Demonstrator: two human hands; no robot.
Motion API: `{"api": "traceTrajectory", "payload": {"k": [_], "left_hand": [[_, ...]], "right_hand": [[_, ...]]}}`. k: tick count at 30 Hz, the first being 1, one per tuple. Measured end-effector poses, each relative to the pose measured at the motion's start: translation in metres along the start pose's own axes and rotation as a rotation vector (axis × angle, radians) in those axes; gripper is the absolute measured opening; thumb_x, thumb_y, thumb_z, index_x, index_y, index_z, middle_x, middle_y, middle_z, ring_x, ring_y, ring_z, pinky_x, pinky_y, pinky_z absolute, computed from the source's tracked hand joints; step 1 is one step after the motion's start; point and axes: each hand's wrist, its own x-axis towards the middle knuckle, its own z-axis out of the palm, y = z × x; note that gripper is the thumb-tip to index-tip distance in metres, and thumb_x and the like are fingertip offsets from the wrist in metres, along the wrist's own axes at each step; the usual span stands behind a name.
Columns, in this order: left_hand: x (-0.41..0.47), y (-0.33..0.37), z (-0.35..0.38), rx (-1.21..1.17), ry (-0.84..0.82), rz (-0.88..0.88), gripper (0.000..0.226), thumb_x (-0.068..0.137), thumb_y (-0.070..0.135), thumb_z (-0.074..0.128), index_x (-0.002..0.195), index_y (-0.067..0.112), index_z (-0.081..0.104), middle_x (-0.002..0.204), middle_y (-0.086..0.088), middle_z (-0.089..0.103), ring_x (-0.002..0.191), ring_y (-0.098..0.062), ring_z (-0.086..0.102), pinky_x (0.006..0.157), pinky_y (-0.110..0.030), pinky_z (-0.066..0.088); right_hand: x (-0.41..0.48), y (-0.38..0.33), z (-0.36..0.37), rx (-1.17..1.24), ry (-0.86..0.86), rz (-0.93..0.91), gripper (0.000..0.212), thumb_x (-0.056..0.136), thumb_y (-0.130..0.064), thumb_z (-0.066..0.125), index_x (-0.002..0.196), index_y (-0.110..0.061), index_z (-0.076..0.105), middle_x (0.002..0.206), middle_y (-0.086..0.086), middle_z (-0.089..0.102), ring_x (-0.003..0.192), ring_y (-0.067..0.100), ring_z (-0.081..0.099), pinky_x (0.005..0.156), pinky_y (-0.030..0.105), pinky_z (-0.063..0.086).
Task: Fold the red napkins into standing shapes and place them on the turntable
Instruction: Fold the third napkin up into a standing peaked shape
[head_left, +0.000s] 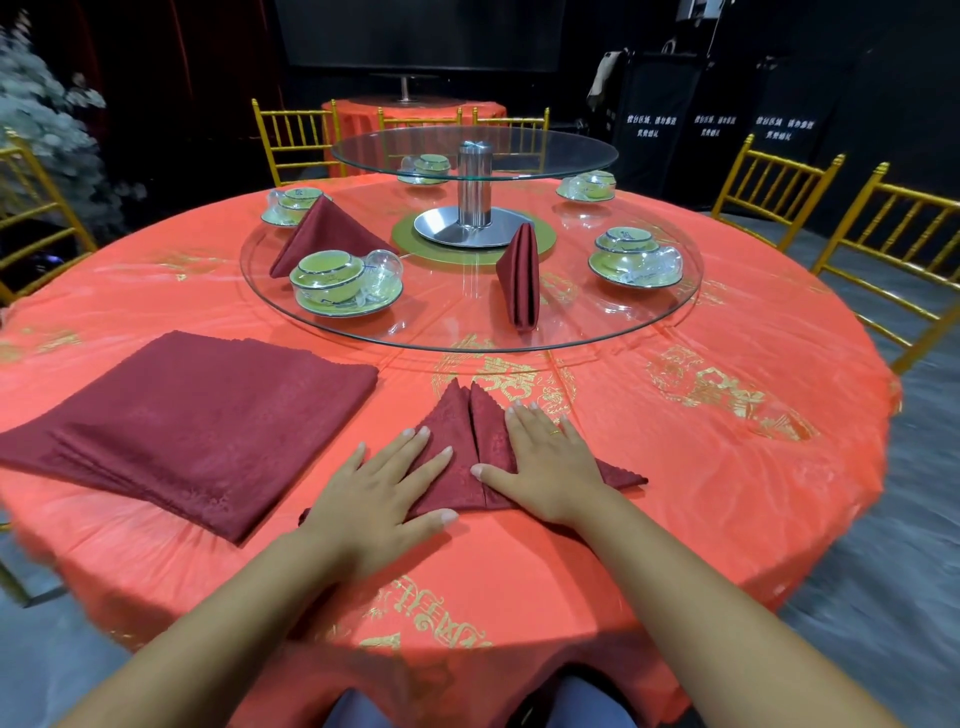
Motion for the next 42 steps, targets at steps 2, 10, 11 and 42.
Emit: {"api": "traceTrajectory", "payload": {"k": [2, 10, 11, 42], "left_hand": [[-0.006, -0.010, -0.001, -0.014, -0.012, -0.005, 0.096, 0.055, 0.088, -0.026, 0.139, 0.041, -0.021, 0.154, 0.009, -0.023, 0.143, -0.010, -0.021, 0.118, -0.037, -0.006], [-0.034, -0.023, -0.011, -0.222, 0.053, -0.076, 0.105, 0.069, 0.091, 0.002, 0.152, 0.028, 0.008, 0.157, 0.011, 0.006, 0.146, -0.007, 0.005, 0.115, -0.018, -0.002], [-0.035, -0.020, -0.013, -0.244, 0.119, -0.082, 0.095, 0.078, 0.085, 0.020, 0.151, 0.024, 0.022, 0.155, 0.009, 0.023, 0.143, -0.011, 0.021, 0.115, -0.019, 0.010], [0.040, 0.019, -0.008, -0.182, 0.128, -0.053, 0.047, 0.102, 0.043, 0.030, 0.147, 0.033, 0.032, 0.156, 0.007, 0.026, 0.145, -0.010, 0.019, 0.117, -0.043, 0.011]], "right_hand": [[-0.001, 0.000, -0.001, 0.001, 0.000, -0.003, 0.095, 0.083, -0.076, 0.023, 0.152, -0.015, 0.003, 0.160, 0.000, -0.002, 0.147, 0.015, -0.006, 0.119, 0.042, -0.004], [-0.001, 0.000, -0.001, -0.013, 0.012, -0.008, 0.095, 0.082, -0.077, 0.020, 0.152, -0.016, 0.003, 0.160, 0.000, 0.000, 0.147, 0.015, -0.004, 0.118, 0.045, -0.005], [-0.001, 0.000, -0.002, -0.012, 0.010, -0.005, 0.095, 0.082, -0.078, 0.020, 0.152, -0.017, 0.004, 0.161, 0.000, 0.001, 0.147, 0.015, -0.004, 0.117, 0.046, -0.006], [-0.030, 0.013, -0.019, 0.138, 0.109, -0.126, 0.063, 0.096, -0.051, 0.040, 0.149, -0.020, 0.026, 0.158, 0.000, 0.017, 0.147, 0.015, 0.006, 0.119, 0.039, 0.002]]}}
